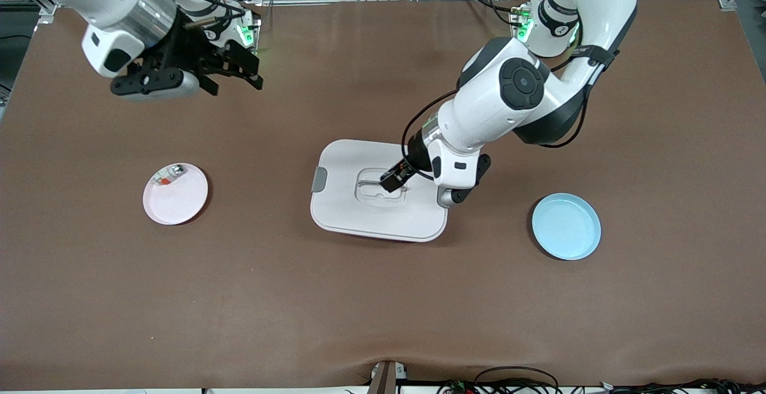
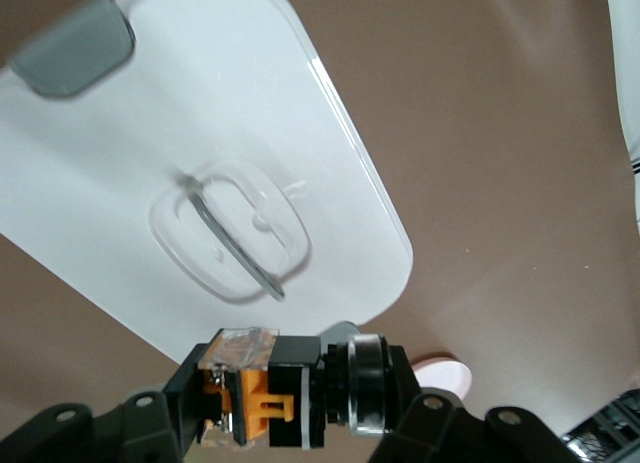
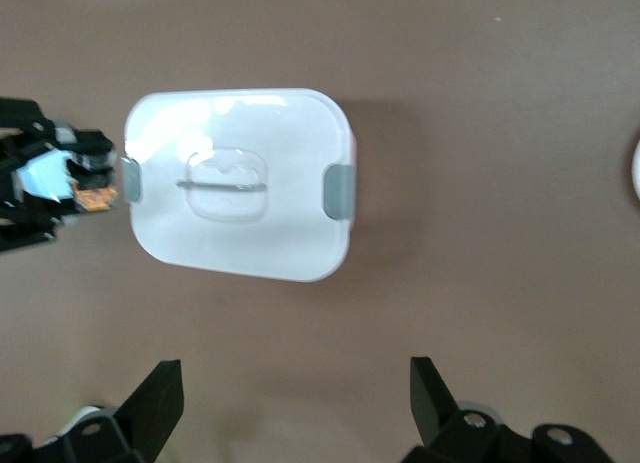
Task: Transfer orange switch to right arm and place
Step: 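Carry the switch over the white box while the right gripper approaches, then grasp the switch with the right gripper beside the left gripper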
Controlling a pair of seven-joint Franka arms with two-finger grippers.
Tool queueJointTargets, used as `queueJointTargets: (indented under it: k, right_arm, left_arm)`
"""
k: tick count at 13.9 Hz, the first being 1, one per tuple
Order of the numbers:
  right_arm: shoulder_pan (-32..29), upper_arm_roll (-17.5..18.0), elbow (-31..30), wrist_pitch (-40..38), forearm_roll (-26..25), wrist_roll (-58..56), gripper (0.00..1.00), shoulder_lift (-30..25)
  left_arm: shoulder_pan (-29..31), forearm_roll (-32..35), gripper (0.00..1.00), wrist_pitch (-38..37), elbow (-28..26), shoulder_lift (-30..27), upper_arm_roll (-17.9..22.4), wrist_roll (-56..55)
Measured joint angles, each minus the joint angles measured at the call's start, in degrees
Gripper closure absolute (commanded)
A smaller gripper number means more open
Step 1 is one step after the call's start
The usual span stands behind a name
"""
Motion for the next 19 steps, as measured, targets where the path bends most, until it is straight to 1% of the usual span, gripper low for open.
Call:
queueJointTargets:
  k: [2, 4, 6, 8, 9, 11, 15, 19]
  right_arm:
    - [0.9, 0.0, -9.4, 9.7, 4.0, 0.0, 0.0, -3.7]
    - [3.0, 0.0, -17.0, 18.4, 7.9, 0.0, 0.0, -6.1]
    - [6.1, 0.1, -22.6, 27.9, 11.9, 0.1, 0.0, -6.7]
    - [10.0, 0.1, -26.7, 37.4, 14.8, 0.1, 0.0, -6.5]
    - [11.7, 0.1, -27.8, 40.5, 17.3, 0.3, 0.0, -6.2]
    - [13.1, 0.2, -28.2, 43.4, 23.1, -0.5, 0.0, -4.9]
    - [12.9, -0.9, -27.3, 44.5, 30.6, -7.1, 0.0, -1.2]
    - [12.7, -1.3, -23.9, 44.8, 32.6, -10.7, 0.0, 3.5]
  left_arm:
    - [-1.3, -2.0, 1.0, 1.9, 0.8, 1.1, 0.0, -4.1]
    - [-1.9, -4.3, 1.0, 3.1, 1.5, 2.1, 0.0, -8.0]
    - [-2.4, -6.9, 1.0, 3.5, 2.3, 2.7, 0.0, -10.6]
    - [-2.9, -8.7, 1.0, 3.6, 2.6, 3.0, 0.0, -12.6]
    - [-3.3, -9.2, 1.0, 3.6, 2.7, 3.3, 0.0, -13.1]
    - [-4.3, -9.4, 1.0, 3.6, 3.2, 4.1, 0.0, -15.6]
    - [-5.4, -9.4, 1.0, 3.7, 3.9, 5.3, 0.0, -17.9]
    - [-6.4, -9.4, 1.0, 3.7, 3.9, 5.3, 0.2, -17.9]
